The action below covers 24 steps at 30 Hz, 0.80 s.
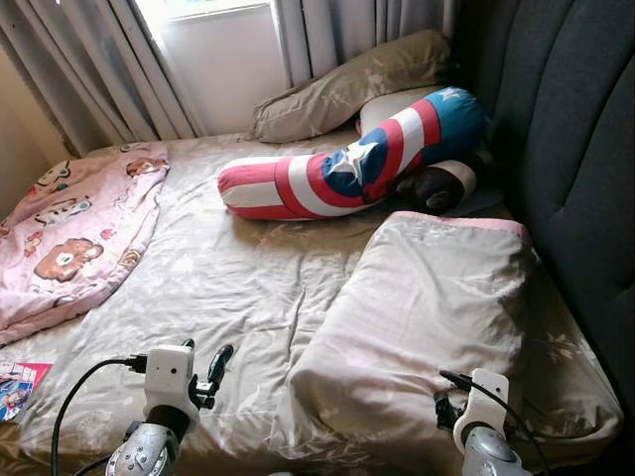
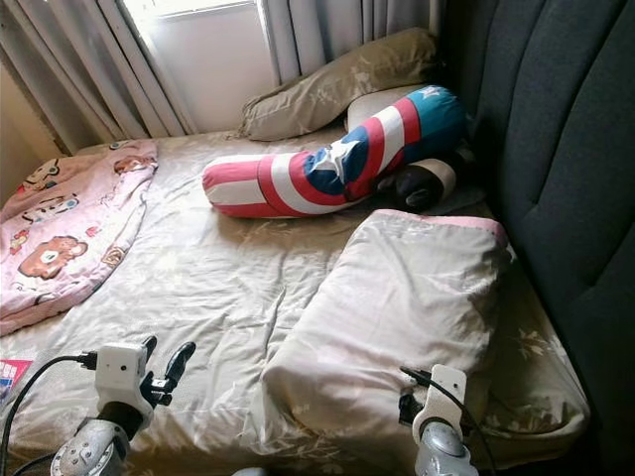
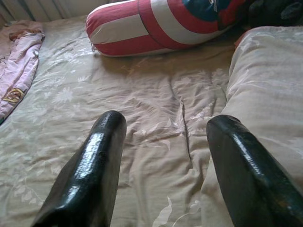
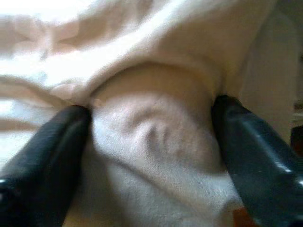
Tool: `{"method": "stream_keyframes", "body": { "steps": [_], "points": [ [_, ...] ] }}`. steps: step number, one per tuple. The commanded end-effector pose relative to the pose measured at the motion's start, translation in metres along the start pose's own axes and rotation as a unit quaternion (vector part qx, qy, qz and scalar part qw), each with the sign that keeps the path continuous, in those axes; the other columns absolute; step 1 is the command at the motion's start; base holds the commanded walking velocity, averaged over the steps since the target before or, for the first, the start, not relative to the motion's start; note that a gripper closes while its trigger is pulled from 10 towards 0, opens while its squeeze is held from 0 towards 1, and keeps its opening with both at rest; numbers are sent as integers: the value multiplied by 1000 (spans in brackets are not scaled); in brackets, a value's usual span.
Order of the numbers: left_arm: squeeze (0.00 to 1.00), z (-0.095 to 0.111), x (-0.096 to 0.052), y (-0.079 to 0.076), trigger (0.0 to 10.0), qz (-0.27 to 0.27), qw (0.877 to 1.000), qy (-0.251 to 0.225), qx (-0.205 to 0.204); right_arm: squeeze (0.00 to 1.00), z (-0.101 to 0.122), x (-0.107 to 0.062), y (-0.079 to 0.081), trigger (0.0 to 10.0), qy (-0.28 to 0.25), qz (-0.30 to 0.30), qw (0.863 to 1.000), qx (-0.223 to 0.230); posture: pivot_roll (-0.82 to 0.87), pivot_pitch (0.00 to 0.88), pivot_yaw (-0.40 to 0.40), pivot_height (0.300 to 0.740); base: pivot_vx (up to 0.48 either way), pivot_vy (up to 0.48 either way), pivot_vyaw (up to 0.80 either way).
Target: Clean up the room
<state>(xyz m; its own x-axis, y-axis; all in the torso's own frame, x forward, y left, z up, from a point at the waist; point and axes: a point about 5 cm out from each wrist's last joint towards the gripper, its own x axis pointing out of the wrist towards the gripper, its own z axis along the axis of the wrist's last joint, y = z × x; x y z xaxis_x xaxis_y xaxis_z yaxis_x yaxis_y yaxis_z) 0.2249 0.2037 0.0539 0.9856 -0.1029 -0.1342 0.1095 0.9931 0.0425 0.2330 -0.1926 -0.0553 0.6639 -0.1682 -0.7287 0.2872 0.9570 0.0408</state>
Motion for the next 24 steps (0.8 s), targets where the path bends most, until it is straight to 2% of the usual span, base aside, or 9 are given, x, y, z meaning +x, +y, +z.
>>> {"method": "stream_keyframes", "body": {
  "steps": [1,9,24],
  "points": [
    [0,4,2,3,10000,-1,1000,-3,10,0,-35,-6,9,0,75,24,997,-13,89,0,142,669,0,0,0],
    [0,5,4,6,10000,5,1000,-4,13,0,-36,-6,13,0,84,29,996,-33,88,0,147,669,0,0,0],
    [0,6,8,6,10000,11,1000,-8,11,0,-37,-6,9,0,85,25,996,-29,78,0,140,669,0,0,0]
  ]
}}
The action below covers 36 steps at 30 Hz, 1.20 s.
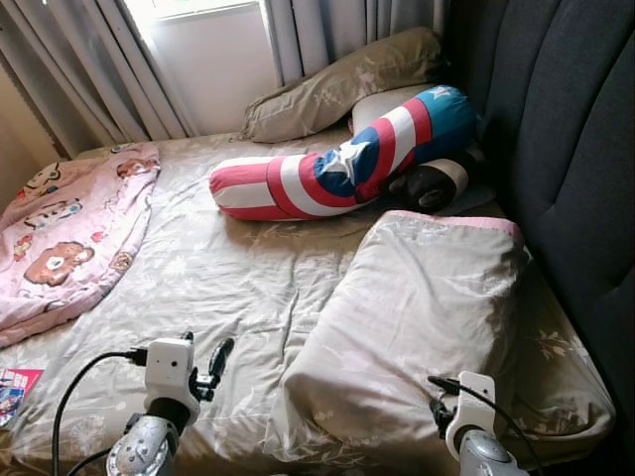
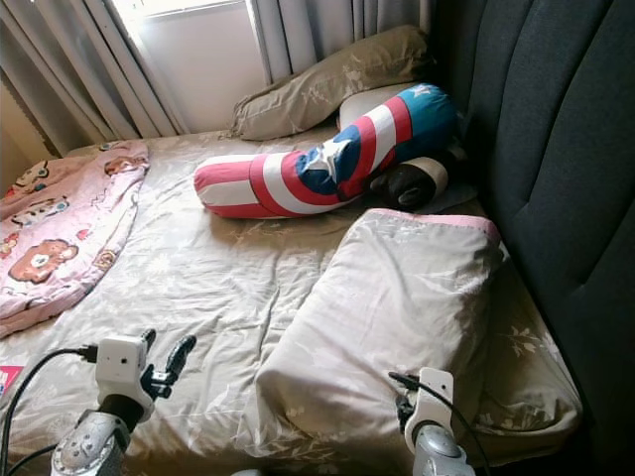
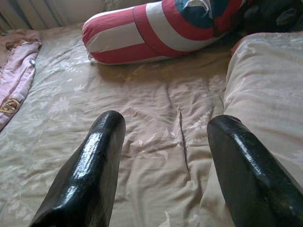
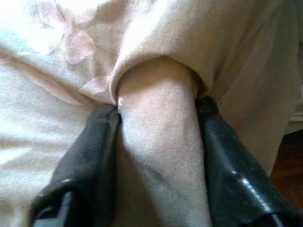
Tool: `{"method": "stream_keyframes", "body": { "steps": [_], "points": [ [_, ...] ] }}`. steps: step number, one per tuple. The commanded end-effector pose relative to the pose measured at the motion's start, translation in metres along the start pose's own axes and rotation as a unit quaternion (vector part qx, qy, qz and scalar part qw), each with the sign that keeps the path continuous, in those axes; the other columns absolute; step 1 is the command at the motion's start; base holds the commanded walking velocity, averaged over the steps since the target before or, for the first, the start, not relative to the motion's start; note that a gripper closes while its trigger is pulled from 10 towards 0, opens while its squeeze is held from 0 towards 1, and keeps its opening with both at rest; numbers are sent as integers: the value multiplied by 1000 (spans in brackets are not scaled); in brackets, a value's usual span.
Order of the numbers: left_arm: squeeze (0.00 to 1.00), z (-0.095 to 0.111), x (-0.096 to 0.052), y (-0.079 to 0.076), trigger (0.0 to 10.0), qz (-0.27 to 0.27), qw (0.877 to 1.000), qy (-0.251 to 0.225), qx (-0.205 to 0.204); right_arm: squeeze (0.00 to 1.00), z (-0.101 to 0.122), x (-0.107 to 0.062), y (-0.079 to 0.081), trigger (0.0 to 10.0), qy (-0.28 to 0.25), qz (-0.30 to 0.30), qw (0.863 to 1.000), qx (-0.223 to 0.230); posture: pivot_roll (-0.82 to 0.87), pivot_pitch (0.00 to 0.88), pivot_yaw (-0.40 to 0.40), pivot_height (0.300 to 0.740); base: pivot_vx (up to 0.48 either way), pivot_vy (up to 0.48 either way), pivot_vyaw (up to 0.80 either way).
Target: Clean up the room
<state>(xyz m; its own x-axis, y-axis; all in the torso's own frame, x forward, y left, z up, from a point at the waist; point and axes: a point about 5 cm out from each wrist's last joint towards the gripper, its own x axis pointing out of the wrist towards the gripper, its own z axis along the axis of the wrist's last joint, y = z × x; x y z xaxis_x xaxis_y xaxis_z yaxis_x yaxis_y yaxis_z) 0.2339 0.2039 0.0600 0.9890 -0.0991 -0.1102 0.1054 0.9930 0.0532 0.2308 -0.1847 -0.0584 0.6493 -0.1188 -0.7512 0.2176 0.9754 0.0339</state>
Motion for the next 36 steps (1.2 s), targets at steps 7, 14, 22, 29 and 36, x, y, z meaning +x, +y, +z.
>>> {"method": "stream_keyframes", "body": {
  "steps": [7,14,22,29,36],
  "points": [
    [0,-1,3,4,10000,11,1000,2,6,0,-28,-4,1,0,63,0,998,-1,73,0,134,669,0,0,0],
    [0,-2,5,3,10000,13,1000,3,6,0,-21,-3,-6,0,51,-11,999,7,63,0,130,669,0,0,0],
    [0,-2,7,1,10000,10,1000,2,14,0,-16,-2,-12,0,44,-23,999,12,58,0,127,669,0,0,0],
    [0,-3,8,1,10000,12,1000,2,11,0,2,0,-21,0,13,-42,999,30,47,0,126,669,0,0,0],
    [0,-4,8,1,10000,13,1000,1,11,0,54,-1,-49,0,-91,-108,990,11,24,0,117,669,0,0,0]
  ]
}}
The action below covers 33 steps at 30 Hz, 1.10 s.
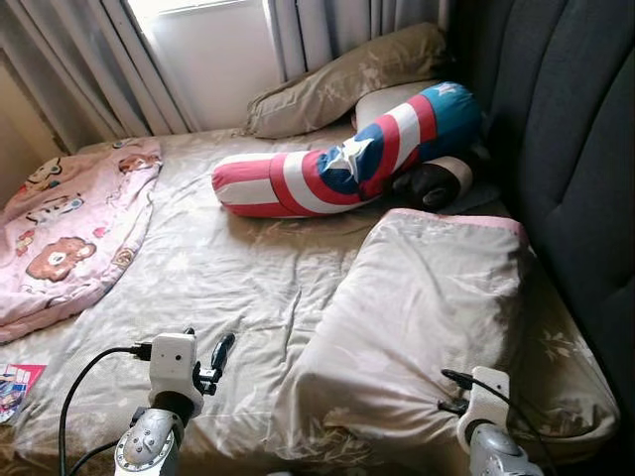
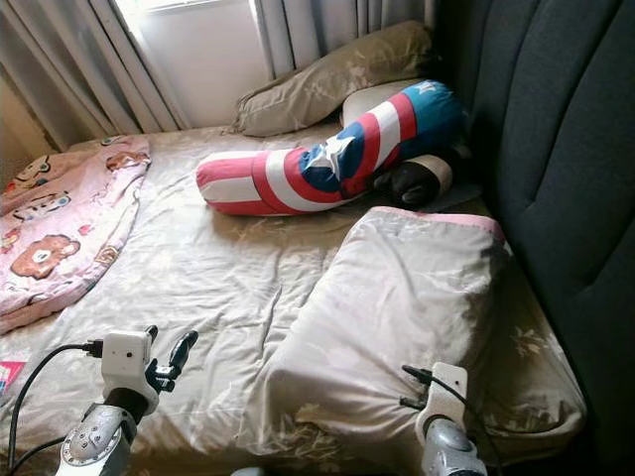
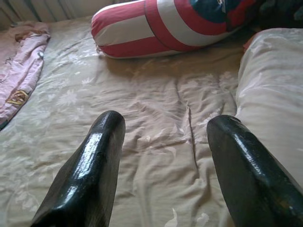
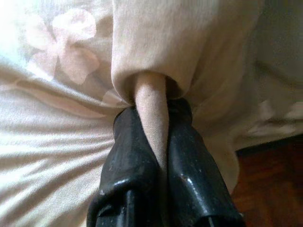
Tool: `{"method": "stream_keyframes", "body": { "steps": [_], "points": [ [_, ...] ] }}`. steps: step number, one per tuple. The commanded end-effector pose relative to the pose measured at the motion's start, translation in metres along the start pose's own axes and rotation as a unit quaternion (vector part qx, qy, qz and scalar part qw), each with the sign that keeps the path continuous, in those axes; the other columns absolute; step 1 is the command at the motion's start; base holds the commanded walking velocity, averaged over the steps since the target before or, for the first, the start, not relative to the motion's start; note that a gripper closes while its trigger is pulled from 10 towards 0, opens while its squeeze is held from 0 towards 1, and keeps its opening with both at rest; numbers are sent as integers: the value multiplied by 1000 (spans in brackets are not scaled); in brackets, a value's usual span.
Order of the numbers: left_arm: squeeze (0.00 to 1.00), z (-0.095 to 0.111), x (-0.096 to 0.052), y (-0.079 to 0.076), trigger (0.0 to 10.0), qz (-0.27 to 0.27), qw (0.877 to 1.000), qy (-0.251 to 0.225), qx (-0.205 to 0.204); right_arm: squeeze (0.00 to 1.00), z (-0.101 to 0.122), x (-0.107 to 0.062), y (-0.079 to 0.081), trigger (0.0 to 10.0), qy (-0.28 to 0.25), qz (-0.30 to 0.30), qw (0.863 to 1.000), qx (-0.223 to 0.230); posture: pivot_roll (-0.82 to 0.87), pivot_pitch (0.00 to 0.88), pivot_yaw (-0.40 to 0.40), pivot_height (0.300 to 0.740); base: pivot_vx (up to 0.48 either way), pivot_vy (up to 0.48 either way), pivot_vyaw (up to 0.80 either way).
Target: Clean up the room
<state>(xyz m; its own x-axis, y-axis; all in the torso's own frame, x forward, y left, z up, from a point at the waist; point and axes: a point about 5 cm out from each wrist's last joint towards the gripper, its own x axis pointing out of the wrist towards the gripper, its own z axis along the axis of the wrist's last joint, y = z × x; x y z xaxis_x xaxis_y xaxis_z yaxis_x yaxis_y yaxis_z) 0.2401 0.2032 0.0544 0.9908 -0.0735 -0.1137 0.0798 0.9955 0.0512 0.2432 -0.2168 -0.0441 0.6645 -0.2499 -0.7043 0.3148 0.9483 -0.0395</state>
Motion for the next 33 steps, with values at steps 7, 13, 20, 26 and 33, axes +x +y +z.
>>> {"method": "stream_keyframes", "body": {
  "steps": [7,13,20,26,33],
  "points": [
    [0,0,3,-2,10000,0,1000,-4,9,0,78,-2,-53,0,-147,-105,984,2,16,0,113,669,0,0,0],
    [0,-1,3,-3,10000,-2,1000,-5,8,0,123,-15,-96,0,-214,-186,959,22,8,0,114,669,0,0,0],
    [0,-1,4,-3,10000,-1,1000,-6,8,0,150,-37,-150,0,-248,-306,918,50,9,0,112,669,0,0,0],
    [0,-4,3,-3,10000,-4,1000,-1,9,0,121,-23,-129,0,-192,-260,945,59,11,0,114,669,0,0,0],
    [0,-5,2,-2,10000,-5,1000,3,11,0,85,-11,-107,10000,-122,-233,961,79,14,0,114,669,0,0,0]
  ]
}}
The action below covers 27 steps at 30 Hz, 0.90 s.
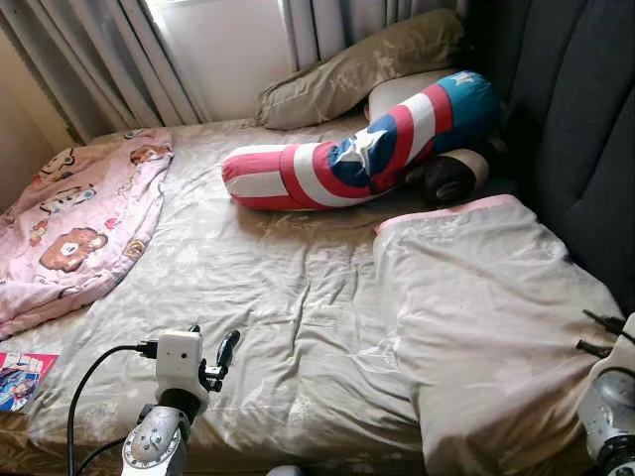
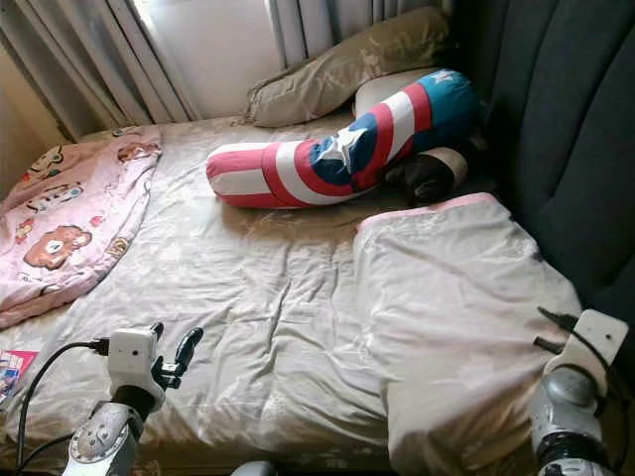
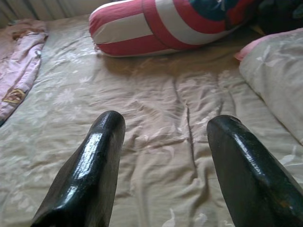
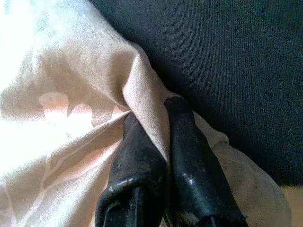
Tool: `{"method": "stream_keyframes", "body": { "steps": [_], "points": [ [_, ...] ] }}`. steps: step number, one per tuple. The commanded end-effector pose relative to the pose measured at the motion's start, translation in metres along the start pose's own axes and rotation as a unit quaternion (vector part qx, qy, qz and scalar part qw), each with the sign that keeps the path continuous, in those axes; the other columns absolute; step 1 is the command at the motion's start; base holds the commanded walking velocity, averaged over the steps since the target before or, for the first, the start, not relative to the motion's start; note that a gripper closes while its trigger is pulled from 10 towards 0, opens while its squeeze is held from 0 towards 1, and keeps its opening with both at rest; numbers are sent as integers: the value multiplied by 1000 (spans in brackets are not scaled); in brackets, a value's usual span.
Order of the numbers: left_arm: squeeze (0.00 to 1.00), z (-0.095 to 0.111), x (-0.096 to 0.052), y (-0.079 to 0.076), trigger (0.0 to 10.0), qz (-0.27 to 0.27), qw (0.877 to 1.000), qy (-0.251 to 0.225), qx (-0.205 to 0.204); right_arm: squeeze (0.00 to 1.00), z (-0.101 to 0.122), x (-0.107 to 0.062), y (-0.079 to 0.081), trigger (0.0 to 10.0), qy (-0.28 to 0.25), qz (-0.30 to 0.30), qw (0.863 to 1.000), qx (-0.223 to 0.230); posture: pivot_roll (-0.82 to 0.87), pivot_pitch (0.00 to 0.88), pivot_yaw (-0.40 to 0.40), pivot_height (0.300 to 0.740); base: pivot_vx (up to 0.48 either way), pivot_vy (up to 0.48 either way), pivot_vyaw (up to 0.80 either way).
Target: Clean up the room
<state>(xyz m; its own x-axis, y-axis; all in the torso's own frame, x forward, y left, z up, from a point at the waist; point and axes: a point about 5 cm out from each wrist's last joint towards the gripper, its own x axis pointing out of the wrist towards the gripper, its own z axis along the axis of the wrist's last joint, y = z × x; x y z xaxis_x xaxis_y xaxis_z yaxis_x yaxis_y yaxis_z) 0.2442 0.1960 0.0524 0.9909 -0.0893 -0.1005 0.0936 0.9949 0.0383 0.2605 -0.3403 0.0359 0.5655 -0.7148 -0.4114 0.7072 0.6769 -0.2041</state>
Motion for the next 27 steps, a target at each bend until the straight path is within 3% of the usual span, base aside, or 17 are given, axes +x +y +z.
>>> {"method": "stream_keyframes", "body": {
  "steps": [1,8,10,12,14,19,20,21,23,26,27],
  "points": [
    [0,-4,-3,5,10000,2,1000,10,16,0,-11,-4,8,10000,23,11,1000,2,16,0,112,669,0,0,0],
    [0,-6,-4,3,10000,2,1000,13,14,0,-17,-6,9,10000,30,17,999,-6,20,0,107,669,0,0,0],
    [0,-6,-4,3,10000,2,1000,14,13,400,-15,-6,10,10000,26,21,999,-10,17,0,106,669,0,0,0],
    [0,-7,-4,3,10000,2,1000,14,13,424,-14,-6,11,10000,21,21,999,-14,17,0,106,669,0,0,0],
    [0,-7,-3,2,10000,1,1000,15,12,1000,-13,-6,10,10000,18,20,1000,-15,18,0,106,669,0,0,0],
    [0,-7,-3,2,10000,0,1000,16,12,1000,-13,-7,13,10000,12,24,999,-23,17,0,106,669,0,0,0],
    [0,-7,-3,1,10000,0,1000,16,12,937,-14,-7,14,10000,12,26,999,-27,17,0,106,669,0,0,0],
    [0,-7,-3,1,10000,0,1000,16,12,937,-14,-7,14,10000,12,26,999,-28,17,0,106,669,0,0,0],
    [0,-7,-3,2,10000,1,1000,16,12,0,-13,-8,17,10000,1,37,999,-19,17,0,106,669,0,0,0],
    [0,-7,-4,2,10000,1,1000,17,12,0,-4,-12,28,10000,-44,78,996,-3,20,0,107,669,0,0,0],
    [0,-8,-4,2,10000,2,1000,17,12,0,2,-17,39,10000,-72,124,990,-6,17,0,106,669,0,0,0]
  ]
}}
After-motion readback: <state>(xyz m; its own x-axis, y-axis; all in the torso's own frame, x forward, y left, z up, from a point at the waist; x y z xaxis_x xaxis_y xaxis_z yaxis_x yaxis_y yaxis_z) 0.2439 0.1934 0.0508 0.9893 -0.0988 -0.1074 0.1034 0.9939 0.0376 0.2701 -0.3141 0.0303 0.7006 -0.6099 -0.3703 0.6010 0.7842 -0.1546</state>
